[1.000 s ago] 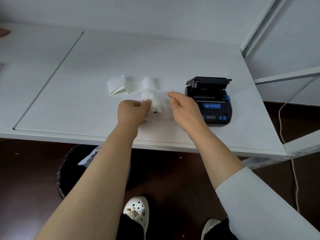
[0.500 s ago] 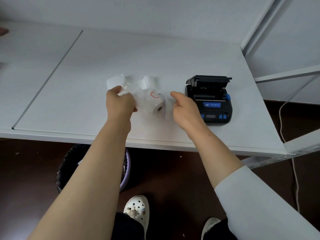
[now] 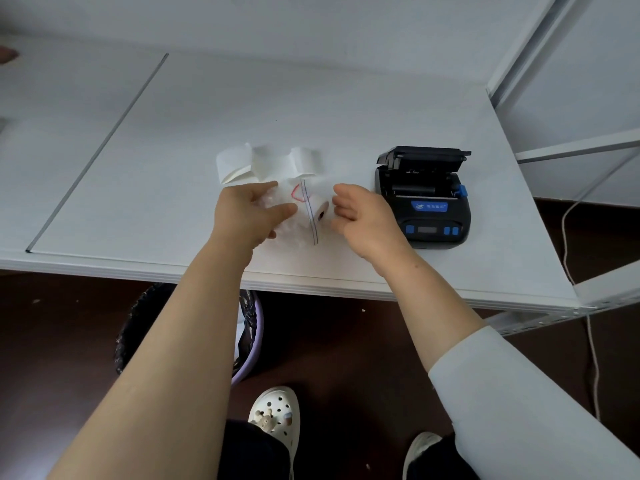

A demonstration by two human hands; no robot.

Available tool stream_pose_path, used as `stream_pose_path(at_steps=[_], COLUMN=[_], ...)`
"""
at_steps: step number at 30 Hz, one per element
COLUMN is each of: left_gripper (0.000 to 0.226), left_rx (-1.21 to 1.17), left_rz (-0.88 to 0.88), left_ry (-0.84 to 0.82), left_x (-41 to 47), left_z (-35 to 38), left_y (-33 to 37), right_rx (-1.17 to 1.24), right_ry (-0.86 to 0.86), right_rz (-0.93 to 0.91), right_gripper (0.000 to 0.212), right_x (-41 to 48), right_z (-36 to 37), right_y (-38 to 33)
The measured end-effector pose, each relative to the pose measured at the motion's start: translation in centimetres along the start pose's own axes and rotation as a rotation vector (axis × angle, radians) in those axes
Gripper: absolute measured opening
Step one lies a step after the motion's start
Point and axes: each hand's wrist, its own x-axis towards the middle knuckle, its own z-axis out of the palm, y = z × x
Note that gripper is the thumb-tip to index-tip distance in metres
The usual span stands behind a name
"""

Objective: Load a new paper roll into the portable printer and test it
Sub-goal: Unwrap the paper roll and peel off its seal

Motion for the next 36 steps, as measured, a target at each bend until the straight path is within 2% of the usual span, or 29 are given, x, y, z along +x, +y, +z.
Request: stream_pose_path(at_steps=[6,13,18,20,22,25,27,30,31,33,34,36], left_gripper=[0.025,0.021,0.016,0.021,0.037,0.066,0.074,0.077,0.077,0.063,0.052,0.034], left_rx=[0.017,-0.003,-0.031,-0.051,-0.115,-0.240,-0.099,0.463,0.535,0.443,0.345,0.271], left_rz=[0.016,-0.009,0.006,0.024,0.035,0.001,0.033,0.098,0.127,0.248,0.302,0.278], left_ry=[0.052,0.058,0.116,0.166,0.176,0.060,0.049,0.176,0.245,0.383,0.395,0.275], left_x=[0.4,0.4,0.7,0.8,0.4,0.0,-0.1,-0.6,-0.9,-1.6,-2.0,-2.8], left_z=[-0.2,-0.2,-0.3,-0.2,-0.1,0.4,0.7,0.9,1.0,1.1,1.2,1.8], left_y=[-0.3,-0.3,-0.5,-0.5,0.1,1.0,1.3,1.2,1.3,1.7,2.0,2.3], right_rx=[0.032,-0.131,-0.201,-0.161,-0.078,0.042,0.063,0.059,0.039,-0.013,-0.054,-0.150], right_ry=[0.034,0.117,0.245,0.321,0.370,0.382,0.361,0.303,0.291,0.284,0.289,0.304], right_rz=[-0.040,-0.105,-0.190,-0.213,-0.219,-0.217,-0.220,-0.225,-0.227,-0.236,-0.243,-0.255], right_gripper=[0.059,0.055,0.051,0.051,0.053,0.055,0.057,0.060,0.061,0.060,0.060,0.060], right_x=[-0.1,0.1,0.0,0.0,0.0,-0.3,-0.6,-1.0,-1.1,-1.4,-1.5,-1.8], right_z=[0.3,1.3,1.4,0.8,0.0,-1.0,-1.3,-1.6,-1.7,-1.9,-2.0,-2.3], right_y=[-0.7,-0.6,-0.9,-1.2,-1.5,-1.5,-1.3,-1.0,-0.9,-0.7,-0.6,-0.4])
